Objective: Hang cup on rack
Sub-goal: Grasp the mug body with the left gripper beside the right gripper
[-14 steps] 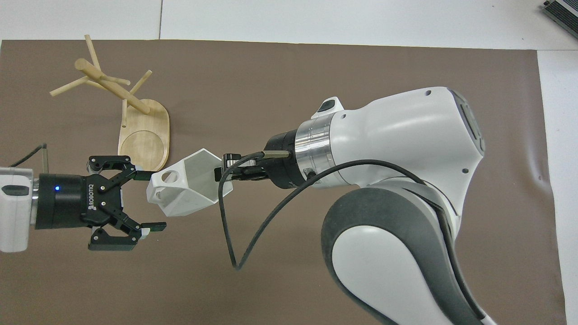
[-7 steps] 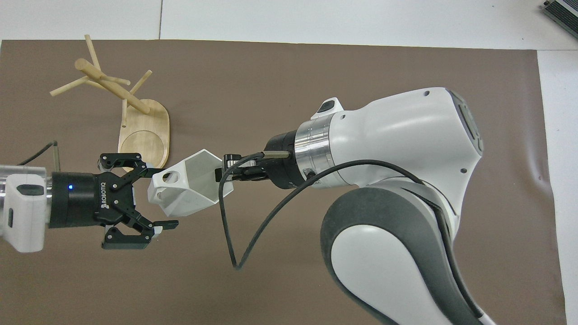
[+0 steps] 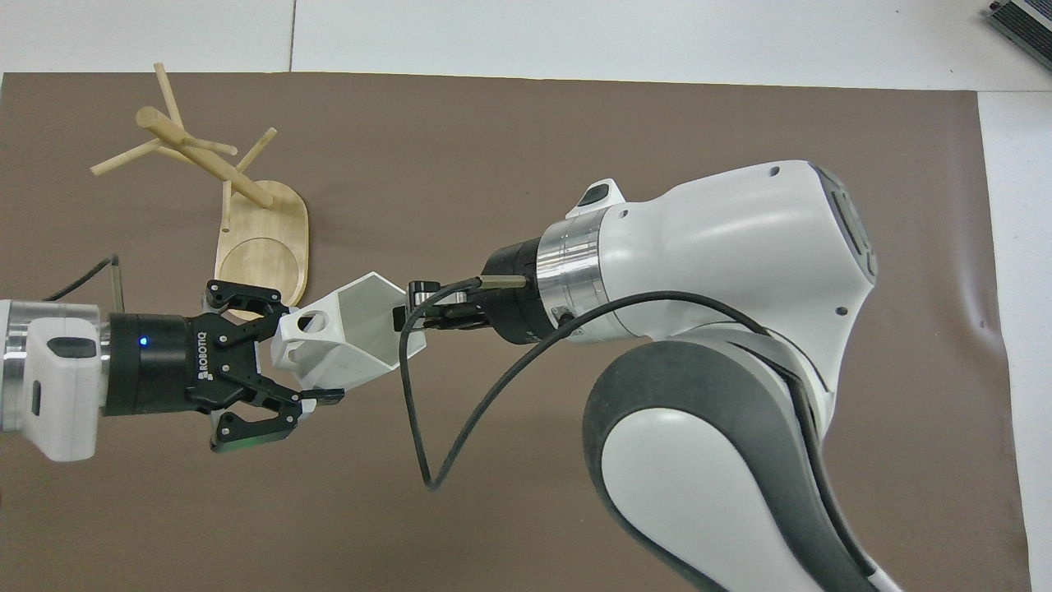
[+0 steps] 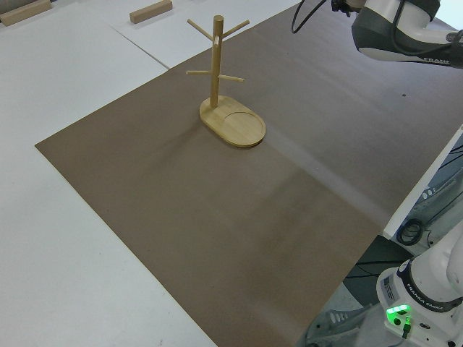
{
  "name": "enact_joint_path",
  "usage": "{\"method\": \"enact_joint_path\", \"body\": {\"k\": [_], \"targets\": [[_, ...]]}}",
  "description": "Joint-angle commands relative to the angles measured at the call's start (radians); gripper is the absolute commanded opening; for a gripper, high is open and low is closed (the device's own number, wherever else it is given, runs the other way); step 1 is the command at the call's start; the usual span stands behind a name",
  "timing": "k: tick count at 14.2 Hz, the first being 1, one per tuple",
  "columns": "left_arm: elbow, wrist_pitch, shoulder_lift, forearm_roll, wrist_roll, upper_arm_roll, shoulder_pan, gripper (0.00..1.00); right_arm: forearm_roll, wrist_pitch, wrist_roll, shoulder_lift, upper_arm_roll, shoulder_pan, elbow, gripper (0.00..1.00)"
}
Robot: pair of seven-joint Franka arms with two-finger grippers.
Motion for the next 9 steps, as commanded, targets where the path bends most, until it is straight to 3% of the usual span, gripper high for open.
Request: {"method": "enact_joint_path", "body": {"k": [1, 7, 9], "targets": [[0.005, 0.001, 0.004, -0.014, -0.039, 0.005, -0.015, 0.00, -0.009, 0.021, -0.006, -0.005, 0.016, -0.012, -0.010, 0.00], [0.005, -0.005, 0.004, -0.013, -0.099, 0.007, -0.015, 0.00, -0.009, 0.021, -0.010, -0.005, 0.016, -0.012, -0.010, 0.00], [0.002, 0.000, 0.004, -0.008, -0.102, 0.009, -0.013, 0.00, -0.009, 0.021, -0.012, -0.005, 0.016, -0.012, -0.010, 0.15]]}}
